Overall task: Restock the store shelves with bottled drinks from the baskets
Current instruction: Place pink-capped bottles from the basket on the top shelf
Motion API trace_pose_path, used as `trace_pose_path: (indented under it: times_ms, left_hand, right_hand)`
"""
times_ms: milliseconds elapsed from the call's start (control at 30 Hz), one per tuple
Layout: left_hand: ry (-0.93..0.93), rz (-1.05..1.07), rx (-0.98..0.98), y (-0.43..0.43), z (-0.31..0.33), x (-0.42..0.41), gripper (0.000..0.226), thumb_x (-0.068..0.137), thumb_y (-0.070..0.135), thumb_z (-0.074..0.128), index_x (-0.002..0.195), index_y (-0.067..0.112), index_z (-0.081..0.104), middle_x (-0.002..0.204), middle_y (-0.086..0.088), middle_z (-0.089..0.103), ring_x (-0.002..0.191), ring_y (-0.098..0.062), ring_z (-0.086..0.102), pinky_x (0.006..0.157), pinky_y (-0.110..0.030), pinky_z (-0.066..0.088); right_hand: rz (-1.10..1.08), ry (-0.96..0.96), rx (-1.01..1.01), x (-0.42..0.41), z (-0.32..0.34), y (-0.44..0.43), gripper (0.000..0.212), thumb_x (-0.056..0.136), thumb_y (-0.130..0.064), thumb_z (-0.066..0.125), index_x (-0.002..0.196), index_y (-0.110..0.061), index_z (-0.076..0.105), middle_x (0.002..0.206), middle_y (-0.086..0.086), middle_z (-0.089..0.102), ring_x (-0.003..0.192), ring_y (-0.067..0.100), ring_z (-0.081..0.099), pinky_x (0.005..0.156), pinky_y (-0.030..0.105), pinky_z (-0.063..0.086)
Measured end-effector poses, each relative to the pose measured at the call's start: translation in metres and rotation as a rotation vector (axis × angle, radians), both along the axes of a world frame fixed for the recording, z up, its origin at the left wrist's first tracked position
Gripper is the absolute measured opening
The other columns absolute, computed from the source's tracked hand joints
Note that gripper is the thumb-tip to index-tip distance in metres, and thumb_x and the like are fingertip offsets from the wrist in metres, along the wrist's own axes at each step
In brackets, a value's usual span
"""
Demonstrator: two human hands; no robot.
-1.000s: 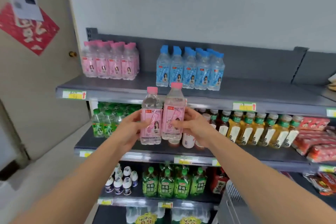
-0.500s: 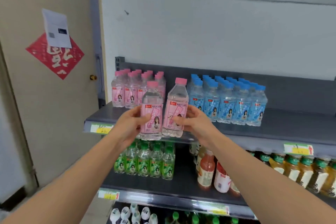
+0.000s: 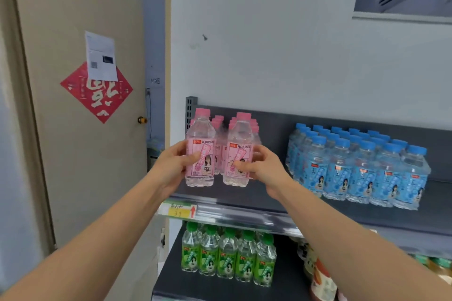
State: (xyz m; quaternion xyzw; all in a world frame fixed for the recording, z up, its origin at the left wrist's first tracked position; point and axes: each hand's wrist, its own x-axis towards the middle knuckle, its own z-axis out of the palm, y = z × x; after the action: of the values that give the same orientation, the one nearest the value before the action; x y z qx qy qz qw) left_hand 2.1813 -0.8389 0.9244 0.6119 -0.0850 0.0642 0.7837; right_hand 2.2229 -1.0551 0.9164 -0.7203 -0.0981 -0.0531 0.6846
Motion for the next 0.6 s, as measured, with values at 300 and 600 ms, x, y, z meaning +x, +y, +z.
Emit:
trace_pose_path:
  times_ms: [300, 600]
  left_hand:
    - [0.049, 0.088, -0.123, 0.056, -0.018, 0.017, 0.031, 0.089, -0.008, 0.054, 0.117, 0.006, 0.056, 0.101, -0.009, 0.068, 0.086, -0.021, 0.067, 0.072, -0.033, 0.055]
    - [0.056, 0.132, -0.153, 0.086, -0.029, 0.024, 0.027, 0.089, -0.009, 0.054, 0.110, 0.007, 0.056, 0.102, -0.010, 0.065, 0.087, -0.023, 0.065, 0.078, -0.037, 0.053]
  right_hand:
    - [0.032, 0.065, -0.097, 0.033, -0.023, 0.076, 0.061, 0.067, -0.003, 0.084, 0.120, -0.015, 0.056, 0.105, 0.001, 0.065, 0.101, 0.022, 0.063, 0.093, 0.039, 0.052]
    - [-0.023, 0.054, -0.108, 0.059, -0.040, 0.112, 0.060, 0.065, 0.000, 0.084, 0.118, -0.012, 0.059, 0.100, 0.002, 0.067, 0.092, 0.018, 0.064, 0.080, 0.032, 0.053]
